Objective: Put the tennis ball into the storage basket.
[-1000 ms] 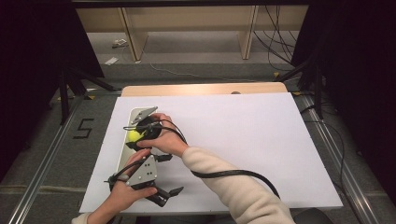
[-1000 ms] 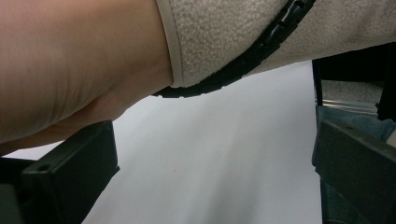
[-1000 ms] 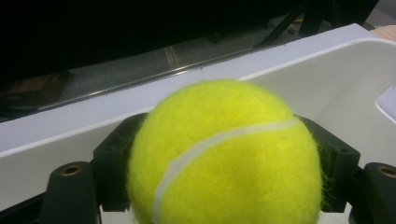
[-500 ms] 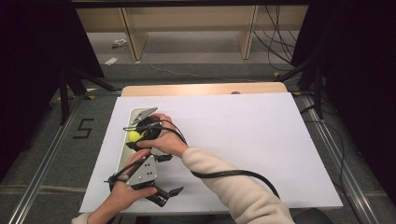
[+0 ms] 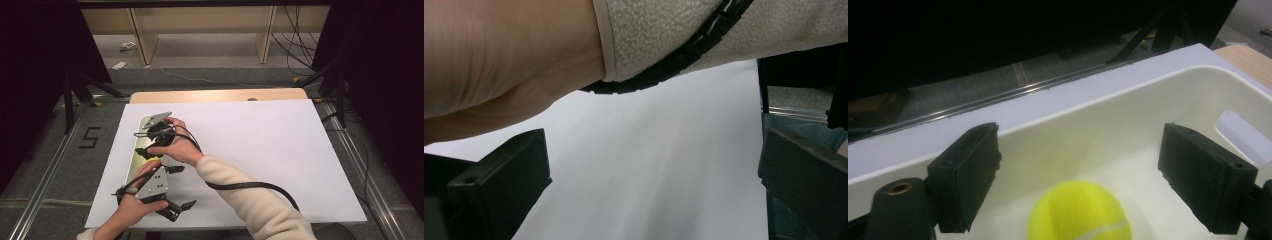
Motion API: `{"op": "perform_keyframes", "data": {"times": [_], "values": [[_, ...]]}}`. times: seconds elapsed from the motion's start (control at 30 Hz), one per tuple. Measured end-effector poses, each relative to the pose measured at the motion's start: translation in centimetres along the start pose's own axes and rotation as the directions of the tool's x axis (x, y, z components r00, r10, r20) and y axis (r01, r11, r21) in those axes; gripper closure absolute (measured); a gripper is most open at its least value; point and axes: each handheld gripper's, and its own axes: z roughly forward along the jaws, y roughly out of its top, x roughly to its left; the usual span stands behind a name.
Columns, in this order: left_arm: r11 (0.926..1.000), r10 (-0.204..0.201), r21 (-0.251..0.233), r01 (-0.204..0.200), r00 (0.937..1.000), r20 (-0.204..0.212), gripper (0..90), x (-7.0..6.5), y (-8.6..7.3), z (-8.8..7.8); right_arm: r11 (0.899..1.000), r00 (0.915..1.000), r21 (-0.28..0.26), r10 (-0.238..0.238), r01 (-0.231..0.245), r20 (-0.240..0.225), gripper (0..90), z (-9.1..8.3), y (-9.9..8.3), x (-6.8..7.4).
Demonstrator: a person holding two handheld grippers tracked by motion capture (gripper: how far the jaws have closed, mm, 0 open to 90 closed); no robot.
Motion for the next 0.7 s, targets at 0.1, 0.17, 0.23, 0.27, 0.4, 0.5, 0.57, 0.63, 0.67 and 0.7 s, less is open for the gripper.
{"op": "perform_keyframes", "data": {"times": [0.1,0.17,0.23,0.27,0.4,0.5,0.57,0.63,0.67,0.7], "values": [[1.0000,0.000,0.000,0.000,1.0000,0.001,0.0,0.0,0.0,0.0,1.000,1.0000,-0.002,-0.003,0.003,0.003,17.4,-0.2,0.0,-0.1],[1.0000,0.000,0.000,0.000,1.0000,0.000,0.0,0.0,0.0,0.0,1.000,1.0000,-0.006,0.004,-0.004,0.004,17.4,-0.4,-0.1,-0.1],[1.0000,0.001,0.000,-0.001,1.0000,-0.001,0.0,0.0,0.0,0.0,1.000,1.0000,-0.014,0.003,-0.003,0.006,17.6,-0.6,-0.1,-0.1],[1.0000,0.001,0.000,-0.001,1.0000,0.000,0.0,0.0,0.0,0.0,1.000,1.0000,-0.015,0.002,-0.002,0.005,17.6,-0.8,-0.1,-0.2],[1.0000,-0.001,0.000,0.001,1.0000,0.001,0.0,0.0,0.0,0.0,1.000,0.9998,-0.028,0.009,-0.009,0.016,17.7,-1.5,-0.2,-0.3],[1.0000,0.000,0.002,0.000,1.0000,0.000,0.0,0.0,0.0,0.0,0.999,0.9996,-0.033,0.015,-0.015,0.025,17.8,-2.3,-0.3,-0.6],[1.0000,0.000,0.003,0.000,1.0000,0.002,0.0,0.0,0.0,0.0,0.999,0.9992,-0.040,0.023,-0.022,0.034,17.9,-2.8,-0.4,-0.8],[1.0000,0.000,0.003,0.000,1.0000,0.002,0.0,0.0,0.0,0.0,0.999,0.9989,-0.041,0.028,-0.027,0.037,17.8,-3.3,-0.5,-0.9],[1.0000,-0.001,0.003,0.001,1.0000,0.000,0.0,0.0,0.0,0.0,0.999,0.9986,-0.046,0.031,-0.029,0.042,17.9,-3.4,-0.6,-1.0],[1.0000,0.000,0.003,0.000,1.0000,0.000,0.0,0.0,0.0,0.0,0.999,0.9986,-0.046,0.029,-0.027,0.045,17.8,-3.6,-0.7,-1.0]]}}
